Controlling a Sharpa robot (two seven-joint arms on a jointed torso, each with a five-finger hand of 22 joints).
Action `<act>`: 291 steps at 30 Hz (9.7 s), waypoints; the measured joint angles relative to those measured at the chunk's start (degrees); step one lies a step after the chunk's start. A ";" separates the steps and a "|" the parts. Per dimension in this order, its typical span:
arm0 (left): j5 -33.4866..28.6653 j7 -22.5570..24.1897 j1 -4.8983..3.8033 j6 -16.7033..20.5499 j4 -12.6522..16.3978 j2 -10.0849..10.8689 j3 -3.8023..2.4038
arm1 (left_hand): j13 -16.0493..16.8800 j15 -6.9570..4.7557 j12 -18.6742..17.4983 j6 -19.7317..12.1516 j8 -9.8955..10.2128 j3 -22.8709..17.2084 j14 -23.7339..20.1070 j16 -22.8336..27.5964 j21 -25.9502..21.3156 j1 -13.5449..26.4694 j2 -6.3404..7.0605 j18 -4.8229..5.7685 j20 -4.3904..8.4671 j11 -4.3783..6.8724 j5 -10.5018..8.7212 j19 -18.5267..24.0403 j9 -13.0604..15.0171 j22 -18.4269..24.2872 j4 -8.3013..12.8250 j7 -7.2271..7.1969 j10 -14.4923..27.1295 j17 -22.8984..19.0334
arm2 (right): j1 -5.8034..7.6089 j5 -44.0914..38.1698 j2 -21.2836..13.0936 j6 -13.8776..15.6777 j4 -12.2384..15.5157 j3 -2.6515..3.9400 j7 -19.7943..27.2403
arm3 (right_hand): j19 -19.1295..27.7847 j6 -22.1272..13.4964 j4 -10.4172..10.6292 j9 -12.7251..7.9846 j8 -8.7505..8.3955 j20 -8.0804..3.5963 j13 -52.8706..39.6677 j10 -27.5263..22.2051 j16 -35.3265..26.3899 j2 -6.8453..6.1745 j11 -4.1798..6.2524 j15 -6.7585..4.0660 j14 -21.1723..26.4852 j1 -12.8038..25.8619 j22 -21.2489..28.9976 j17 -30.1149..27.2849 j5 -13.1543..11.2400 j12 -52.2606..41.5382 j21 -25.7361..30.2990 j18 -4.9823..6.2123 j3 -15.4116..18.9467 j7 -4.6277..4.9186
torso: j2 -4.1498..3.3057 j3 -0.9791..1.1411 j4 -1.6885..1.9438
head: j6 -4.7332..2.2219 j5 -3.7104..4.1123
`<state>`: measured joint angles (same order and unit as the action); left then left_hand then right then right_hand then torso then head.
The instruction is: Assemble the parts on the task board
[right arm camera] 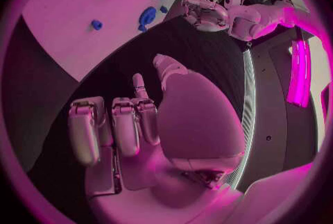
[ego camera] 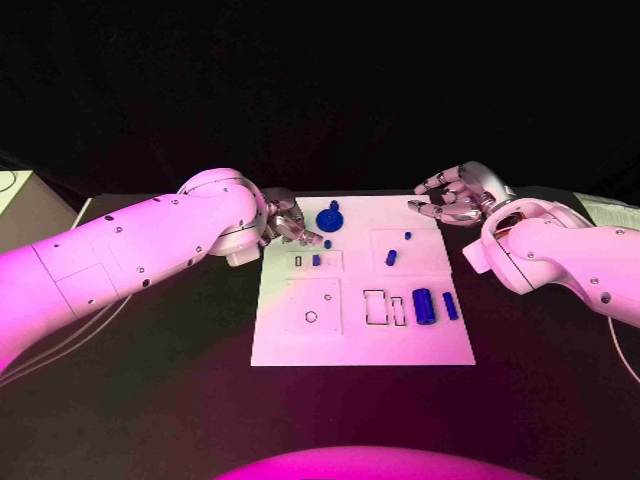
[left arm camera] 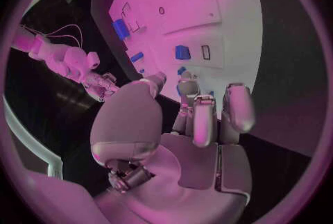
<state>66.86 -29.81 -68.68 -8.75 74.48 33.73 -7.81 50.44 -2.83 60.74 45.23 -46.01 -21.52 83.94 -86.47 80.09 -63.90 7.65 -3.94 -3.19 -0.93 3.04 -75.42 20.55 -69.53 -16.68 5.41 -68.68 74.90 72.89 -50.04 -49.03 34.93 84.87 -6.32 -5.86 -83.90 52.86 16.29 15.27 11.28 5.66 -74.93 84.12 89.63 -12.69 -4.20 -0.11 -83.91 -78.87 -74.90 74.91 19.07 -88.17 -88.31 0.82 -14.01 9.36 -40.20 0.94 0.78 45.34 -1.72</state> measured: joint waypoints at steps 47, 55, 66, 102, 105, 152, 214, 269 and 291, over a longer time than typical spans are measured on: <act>-1.82 0.05 1.54 0.06 -3.52 -3.07 2.65 | 1.22 -0.02 2.66 3.74 -0.26 3.65 0.00 -1.06 0.74 3.80 0.12 0.01 0.00 0.93 0.00 -1.88 -0.51 -2.60 -0.16 -1.62 -2.39 0.00 | -0.03 -0.01 0.13 -0.07 0.00 0.00 -0.08 | 0.00 0.00 0.00 0.00 0.00 0.00 0.02 0.00 0.00 0.00 0.00 0.00 0.00 0.00 -0.03 0.00 0.00 0.00 0.00 0.00 0.00 0.00 | -0.03 0.01 -0.06 | 0.54 -0.01; -1.82 0.04 1.55 -0.32 -4.08 -3.50 3.06 | 1.53 -0.02 2.94 3.74 -0.26 3.65 0.00 -1.32 0.99 3.19 -0.04 0.01 0.00 1.13 0.00 -1.88 -0.43 -2.82 -0.16 -1.62 -2.60 0.00 | -0.03 -0.01 0.11 -0.08 0.03 0.00 -0.09 | 0.00 0.00 0.00 0.00 0.00 0.00 -0.02 0.00 0.00 0.00 0.00 0.00 0.00 0.00 -0.02 0.00 0.00 0.00 0.00 0.00 0.00 0.00 | -0.05 0.03 -0.06 | 0.71 0.08; -1.79 0.03 1.53 -0.40 -4.23 -3.69 3.16 | 1.47 -0.45 3.15 3.74 -0.59 0.84 0.00 -1.34 1.00 -0.74 -1.81 0.01 0.21 1.34 0.00 -2.08 -0.37 -3.00 0.25 -1.62 -2.80 0.00 | -0.05 -0.01 0.10 -0.09 0.03 0.00 -0.09 | 0.00 0.00 0.00 0.00 0.00 0.00 -0.02 0.00 0.00 0.00 0.00 0.00 0.00 0.00 -0.01 0.00 0.00 0.00 0.00 0.00 0.00 0.00 | -0.02 0.03 -0.03 | 0.95 0.15; -14.07 0.11 1.70 0.85 -1.98 -0.76 1.30 | -3.11 -0.43 2.15 -0.11 -4.92 -18.74 -0.02 -0.61 -0.38 -5.14 -0.86 0.02 -0.10 0.53 -0.16 -0.31 2.44 -0.61 0.73 -0.71 -0.65 0.00 | -0.29 -0.01 0.03 -0.60 -0.12 0.00 -0.11 | 0.00 -0.36 0.00 0.00 0.23 0.00 0.00 0.00 0.00 0.00 0.00 0.00 0.00 0.00 0.00 0.00 0.00 0.00 0.00 0.00 0.00 -0.05 | 0.03 0.08 -0.03 | 1.11 0.59; -15.05 0.11 1.67 -0.01 -2.56 -0.68 1.10 | -3.07 -0.43 2.15 -0.52 -5.23 -18.74 -0.02 -0.61 -0.38 -4.69 -1.31 0.01 -0.30 0.51 -0.17 -0.11 2.79 -0.54 0.73 -0.69 -0.52 0.00 | -0.29 -0.01 0.03 -0.63 -0.13 0.00 -0.11 | 0.00 -0.36 0.00 0.00 0.23 0.00 0.01 0.00 0.00 0.00 0.00 0.00 0.00 0.00 0.00 0.00 0.00 0.00 0.00 0.00 0.00 -0.05 | 0.04 0.09 -0.04 | 1.05 0.57; -3.29 -0.71 -4.92 -15.57 -11.20 -9.52 5.81 | 3.90 -0.85 9.39 0.89 -6.65 -24.33 0.00 -3.34 2.40 10.82 -2.53 0.02 0.93 1.92 18.12 -2.86 11.49 -5.42 9.52 -1.17 -5.09 0.00 | -0.31 -0.11 0.97 -0.67 -0.44 0.00 -0.14 | 0.00 -0.35 0.00 0.00 0.23 0.00 -0.02 0.00 0.00 0.24 0.00 0.00 0.00 0.23 -0.03 0.00 0.22 0.00 0.00 0.00 0.00 -0.06 | 0.16 0.01 0.05 | 0.67 -0.06; -4.51 -1.20 -4.84 -13.19 -12.80 -10.41 7.60 | 7.45 -1.67 11.36 2.92 -6.20 -23.38 0.00 -3.34 3.13 15.00 -2.58 0.01 1.43 2.87 25.22 -4.33 13.84 -5.39 10.47 -2.04 -7.82 0.00 | -0.37 1.10 1.15 2.05 -1.11 -0.01 2.53 | 12.53 -2.03 0.01 0.48 2.48 -0.42 17.54 -19.38 -25.34 -0.71 -0.32 -0.50 5.08 -0.10 18.60 -17.24 0.44 33.65 53.18 8.93 -4.47 -0.68 | -0.01 -0.03 -0.02 | 1.20 -0.35; -4.47 -1.17 -4.44 -13.78 -13.24 -10.25 8.11 | 7.48 -1.66 11.53 3.11 -5.88 -23.38 0.00 -3.33 3.39 15.03 -2.66 0.01 1.43 2.85 25.47 -4.32 13.93 -5.38 10.48 -2.03 -7.81 0.00 | -0.37 8.39 1.53 5.36 -2.31 -0.01 9.50 | 22.43 -5.51 -2.37 0.39 4.66 6.45 67.11 -24.41 -79.27 -2.72 -4.48 5.94 19.86 1.50 56.98 -47.58 1.02 73.31 84.52 8.94 -11.22 2.65 | -0.02 0.02 -0.02 | 1.77 -0.27; -4.40 -1.28 -4.33 -13.35 -14.47 -11.28 8.23 | 10.21 -1.87 12.92 5.02 -4.90 -21.32 0.21 -3.34 3.39 16.32 -3.96 0.01 1.43 3.28 24.28 -4.32 15.29 -5.37 12.53 -2.85 -9.68 0.00 | -0.37 8.52 1.49 5.30 -2.15 -0.01 9.58 | 22.63 -5.89 -2.53 0.30 4.66 6.65 68.19 -24.50 -79.98 -2.72 -4.57 5.94 19.85 1.50 58.42 -48.44 1.92 73.52 84.51 8.94 -11.05 2.61 | -0.08 0.04 -0.07 | 1.83 -0.08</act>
<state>62.46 -31.08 -73.01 -22.10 60.01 22.45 0.42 60.64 -4.71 73.66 50.25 -50.92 -42.84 84.16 -89.81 83.48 -47.58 3.69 -3.92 -1.76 2.36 27.32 -79.74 35.84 -74.90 -4.15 2.56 -78.37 74.91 72.51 -41.52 -47.54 40.23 82.71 -6.33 3.72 -61.27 46.97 13.75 15.58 15.94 12.31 -6.74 59.61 9.65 -15.41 -8.77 5.83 -64.06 -77.38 -16.48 26.47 21.00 -14.66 -3.79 9.76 -25.06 11.97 -40.28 0.98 0.71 47.18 -1.80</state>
